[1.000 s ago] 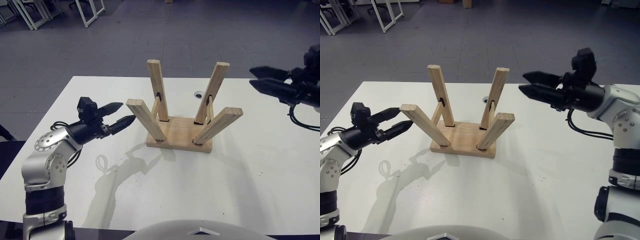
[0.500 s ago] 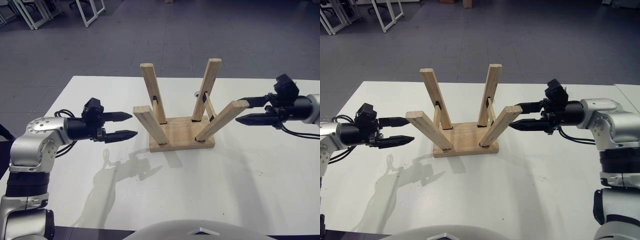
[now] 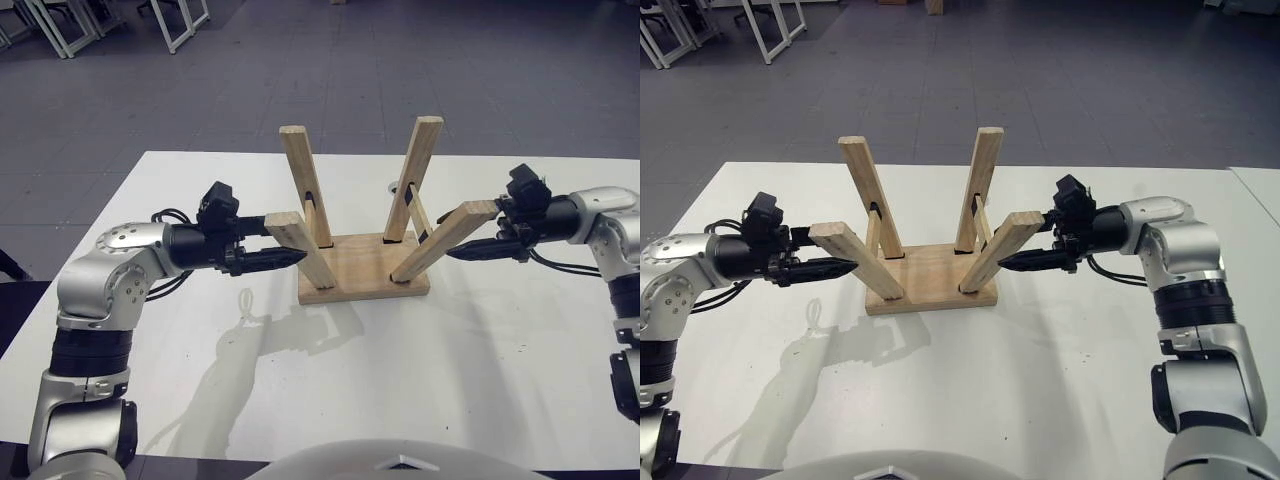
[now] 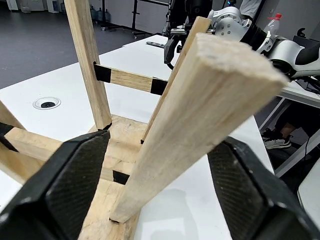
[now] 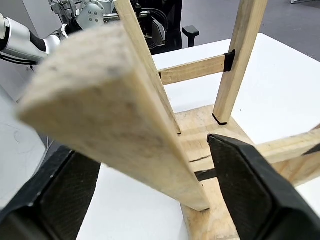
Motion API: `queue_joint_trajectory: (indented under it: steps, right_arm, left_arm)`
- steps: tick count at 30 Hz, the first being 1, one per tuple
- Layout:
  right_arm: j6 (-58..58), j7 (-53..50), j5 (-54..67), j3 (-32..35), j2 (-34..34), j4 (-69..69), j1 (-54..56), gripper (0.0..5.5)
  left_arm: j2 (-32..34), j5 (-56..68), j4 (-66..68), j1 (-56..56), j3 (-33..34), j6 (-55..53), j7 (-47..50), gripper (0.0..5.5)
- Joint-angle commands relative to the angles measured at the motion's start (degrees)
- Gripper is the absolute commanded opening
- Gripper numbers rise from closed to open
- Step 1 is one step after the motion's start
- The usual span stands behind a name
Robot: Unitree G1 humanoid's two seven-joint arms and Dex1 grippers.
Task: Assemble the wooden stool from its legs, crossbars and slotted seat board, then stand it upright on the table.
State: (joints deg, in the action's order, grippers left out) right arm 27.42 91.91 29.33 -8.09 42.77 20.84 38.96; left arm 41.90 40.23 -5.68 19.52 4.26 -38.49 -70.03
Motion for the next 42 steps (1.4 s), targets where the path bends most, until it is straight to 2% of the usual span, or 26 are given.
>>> queue_joint_trajectory:
  steps: [1,8,10,14,16,18,20,22,23,26,28,31,37,42]
  right_arm:
    - [-2.2,0.5,-0.7,-0.9,-0.8,3.3,3.1,3.02]
    - [-1.6,0.6,2.9,-1.6,1.9,2.8,1.8,1.75]
    - [0.6,0.6,5.8,-1.3,3.7,-0.2,0.8,1.51]
    - [11.6,0.6,20.5,0.7,12.3,-11.1,0.3,1.28]
    - [16.8,0.6,24.5,-0.4,14.4,-10.1,3.6,1.12]
    - [19.5,0.6,23.2,-4.7,13.1,-3.9,8.6,1.01]
    - [21.4,0.6,19.0,-10.0,8.3,5.5,13.5,1.01]
    - [22.5,0.6,14.1,-14.2,2.9,16.3,17.4,1.01]
    - [23.6,0.6,11.5,-15.6,0.3,22.4,19.3,1.39]
    - [23.1,0.5,4.4,-17.7,-5.9,37.4,23.9,1.88]
    - [21.9,-1.9,1.2,-14.8,-8.4,45.3,27.0,2.22]
    - [21.1,-8.2,-1.8,-8.7,-10.7,52.1,29.4,2.83]
    - [21.0,-15.1,-4.9,1.4,-10.3,55.1,29.3,2.86]
    - [20.6,-14.1,-9.0,4.6,-8.6,54.3,27.9,2.86]
  left_arm:
    - [-1.2,1.4,-0.4,2.3,-0.4,-1.7,0.6,2.83]
    - [1.0,2.7,-1.0,0.1,0.6,-3.4,-1.1,1.74]
    - [1.2,4.2,-1.9,-0.1,1.3,-4.8,-1.0,1.61]
    - [2.9,13.7,-5.7,2.1,5.2,-12.6,-0.4,1.44]
    - [3.3,17.6,-4.1,5.4,6.8,-16.6,0.8,1.44]
    - [2.5,17.9,0.8,9.7,6.1,-19.2,2.2,1.44]
    - [0.2,15.4,8.6,13.8,2.7,-21.5,3.8,1.44]
    - [-2.6,13.1,17.0,16.8,-0.5,-24.1,4.8,1.77]
    - [-4.0,12.2,21.4,18.0,-1.7,-25.6,5.0,1.95]
    - [-7.5,10.3,32.9,21.0,-2.6,-28.7,5.3,2.36]
    - [-8.8,9.2,39.3,23.7,-1.0,-29.4,6.4,2.64]
    - [-9.0,7.9,49.9,28.0,3.9,-28.2,8.9,2.67]
    - [-7.9,6.1,56.6,28.1,9.0,-30.2,11.0,2.67]
    - [-4.9,7.2,59.6,28.8,17.9,-27.4,13.0,2.67]
